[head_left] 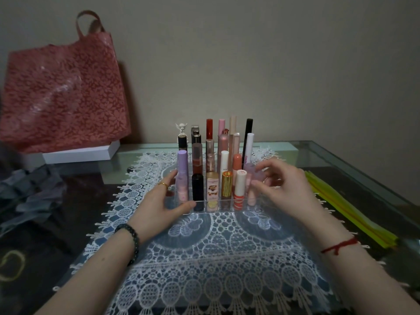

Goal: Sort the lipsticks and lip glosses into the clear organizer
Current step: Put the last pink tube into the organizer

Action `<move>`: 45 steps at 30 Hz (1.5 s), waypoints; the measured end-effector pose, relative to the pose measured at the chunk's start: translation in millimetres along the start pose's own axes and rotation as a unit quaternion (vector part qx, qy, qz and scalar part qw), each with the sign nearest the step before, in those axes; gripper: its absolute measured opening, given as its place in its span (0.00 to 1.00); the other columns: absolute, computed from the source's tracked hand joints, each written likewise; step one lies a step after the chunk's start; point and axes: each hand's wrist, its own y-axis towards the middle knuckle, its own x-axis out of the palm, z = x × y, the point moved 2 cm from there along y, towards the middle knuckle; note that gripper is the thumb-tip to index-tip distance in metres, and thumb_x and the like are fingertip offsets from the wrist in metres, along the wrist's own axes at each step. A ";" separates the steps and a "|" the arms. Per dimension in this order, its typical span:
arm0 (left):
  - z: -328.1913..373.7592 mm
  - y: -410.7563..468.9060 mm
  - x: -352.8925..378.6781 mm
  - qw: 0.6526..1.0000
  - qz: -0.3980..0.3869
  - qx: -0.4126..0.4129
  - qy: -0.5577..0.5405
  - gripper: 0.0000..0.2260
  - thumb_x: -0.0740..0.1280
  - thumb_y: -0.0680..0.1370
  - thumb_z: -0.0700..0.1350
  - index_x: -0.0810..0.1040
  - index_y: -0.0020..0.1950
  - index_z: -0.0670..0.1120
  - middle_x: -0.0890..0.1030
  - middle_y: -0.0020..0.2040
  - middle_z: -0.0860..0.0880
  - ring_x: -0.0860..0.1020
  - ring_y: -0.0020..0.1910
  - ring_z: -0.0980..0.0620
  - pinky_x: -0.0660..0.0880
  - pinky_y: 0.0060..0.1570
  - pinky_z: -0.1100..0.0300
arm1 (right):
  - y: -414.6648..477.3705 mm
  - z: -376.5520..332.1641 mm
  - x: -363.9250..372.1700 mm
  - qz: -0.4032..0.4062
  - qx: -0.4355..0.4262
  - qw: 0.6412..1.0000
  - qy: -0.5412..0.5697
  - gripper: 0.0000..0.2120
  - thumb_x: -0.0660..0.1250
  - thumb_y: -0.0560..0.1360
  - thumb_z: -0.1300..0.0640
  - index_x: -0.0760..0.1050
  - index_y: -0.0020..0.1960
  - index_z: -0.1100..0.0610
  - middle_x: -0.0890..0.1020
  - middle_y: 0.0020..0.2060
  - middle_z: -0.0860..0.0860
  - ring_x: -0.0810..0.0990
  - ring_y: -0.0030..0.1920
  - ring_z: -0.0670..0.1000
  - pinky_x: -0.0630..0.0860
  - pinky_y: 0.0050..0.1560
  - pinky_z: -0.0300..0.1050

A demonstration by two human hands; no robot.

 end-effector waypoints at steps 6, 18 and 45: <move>0.5 -0.2 0.8 1.000 0.001 -0.006 0.005 0.42 0.66 0.61 0.64 0.56 0.71 0.57 0.67 0.58 0.61 0.71 0.54 0.59 0.66 0.47 0.65 | -0.4 3.2 2.5 0.001 0.020 1.000 -0.014 0.11 0.72 0.67 0.60 0.74 0.45 0.49 0.78 0.34 0.45 0.74 0.32 0.41 0.68 0.30 0.24; -1.5 0.7 0.7 1.000 -0.008 -0.003 0.008 0.39 0.68 0.64 0.61 0.56 0.71 0.56 0.71 0.64 0.55 0.72 0.56 0.57 0.69 0.53 0.60 | 6.0 -1.1 -10.9 0.100 0.017 0.994 0.045 0.04 0.70 0.70 0.56 0.77 0.45 0.51 0.80 0.37 0.45 0.76 0.36 0.43 0.71 0.35 0.26; 1.0 -0.6 0.2 1.000 -0.015 -0.015 -0.005 0.43 0.65 0.59 0.66 0.55 0.71 0.56 0.69 0.66 0.56 0.72 0.59 0.56 0.70 0.58 0.57 | 50.0 -40.0 -18.1 -0.062 -0.018 0.986 -0.156 0.03 0.70 0.70 0.54 0.82 0.41 0.53 0.81 0.35 0.46 0.75 0.34 0.39 0.68 0.33 0.31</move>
